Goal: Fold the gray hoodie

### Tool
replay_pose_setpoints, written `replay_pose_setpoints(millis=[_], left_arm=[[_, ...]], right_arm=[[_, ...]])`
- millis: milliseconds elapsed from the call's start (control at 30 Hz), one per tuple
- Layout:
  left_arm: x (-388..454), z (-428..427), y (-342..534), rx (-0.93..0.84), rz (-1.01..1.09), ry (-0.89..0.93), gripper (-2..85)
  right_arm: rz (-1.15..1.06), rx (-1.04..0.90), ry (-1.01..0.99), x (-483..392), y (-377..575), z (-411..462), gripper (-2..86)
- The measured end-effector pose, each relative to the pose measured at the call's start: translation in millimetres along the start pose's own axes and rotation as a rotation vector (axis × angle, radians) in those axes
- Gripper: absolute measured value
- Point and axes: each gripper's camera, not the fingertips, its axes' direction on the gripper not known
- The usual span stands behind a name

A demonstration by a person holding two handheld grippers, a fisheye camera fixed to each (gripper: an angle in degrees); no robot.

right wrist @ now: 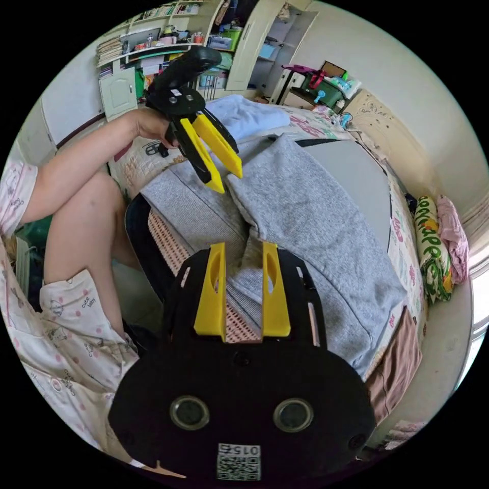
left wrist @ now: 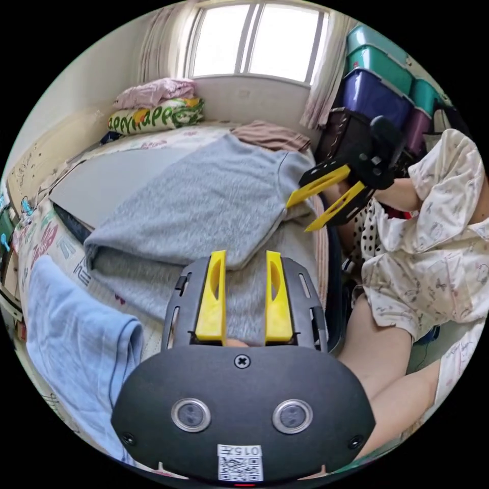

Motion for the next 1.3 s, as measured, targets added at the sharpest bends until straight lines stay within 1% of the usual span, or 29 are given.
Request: replay_pose_setpoints(millis=[33,100,167,300,400,467,500,567,633,700,767,833,933,1000,1133,1200,1300], left_arm=[[-2,10,12,-0.036,0.002,-0.022,9.1],[-5,14,27,-0.008,0.01,-0.049,6.0],[-9,22,44,-0.019,0.019,-0.095,3.3],[-11,23,65,0.022,0.058,-0.149,2.4],[-22,35,82,0.016,0.056,-0.154,3.0],[-27,60,92,-0.059,0.065,-0.159,4.5],[-27,63,94,-0.056,0.068,-0.168,4.9],[-28,66,103,-0.03,0.049,-0.165,7.2],[-25,61,106,0.033,0.042,-0.137,8.2],[-17,57,103,0.094,0.051,-0.133,9.0],[-4,62,92,0.095,0.057,-0.129,10.9],[5,77,92,0.076,0.0,-0.116,13.7],[21,115,109,0.101,-0.178,-0.225,16.4],[31,139,121,0.145,-0.245,-0.252,16.2],[32,183,126,0.149,-0.351,-0.435,14.9],[22,196,124,0.167,-0.392,-0.453,14.4],[3,218,121,0.167,-0.426,-0.446,12.5]], right_arm=[[-0.017,0.006,0.062,-8,5,2,7.4],[-0.018,0.003,0.18,-17,8,4,3.5],[-0.041,-0.026,0.217,-26,6,-4,1.4],[-0.088,-0.02,0.252,-38,4,-35,1.3],[-0.069,-0.014,0.207,-39,-4,-49,2.7],[0.024,-0.039,0.1,-24,-8,-46,4.4],[0.056,-0.025,0.071,-21,-7,-53,4.8],[0.09,0.1,-0.069,-13,8,-102,6.7],[0.12,0.198,-0.137,-2,26,-145,8.1],[0.173,0.265,-0.127,13,46,-184,8.4],[0.293,0.3,-0.038,38,75,-222,8.8],[0.377,0.277,0.008,53,92,-235,9.5],[0.466,0.231,-0.01,68,99,-245,10.8],[0.488,0.223,-0.019,70,90,-250,11.4],[0.491,0.179,0.007,66,42,-259,11.6],[0.487,0.181,0.016,63,20,-269,10.5],[0.514,0.206,0.023,60,-9,-293,6.0]])
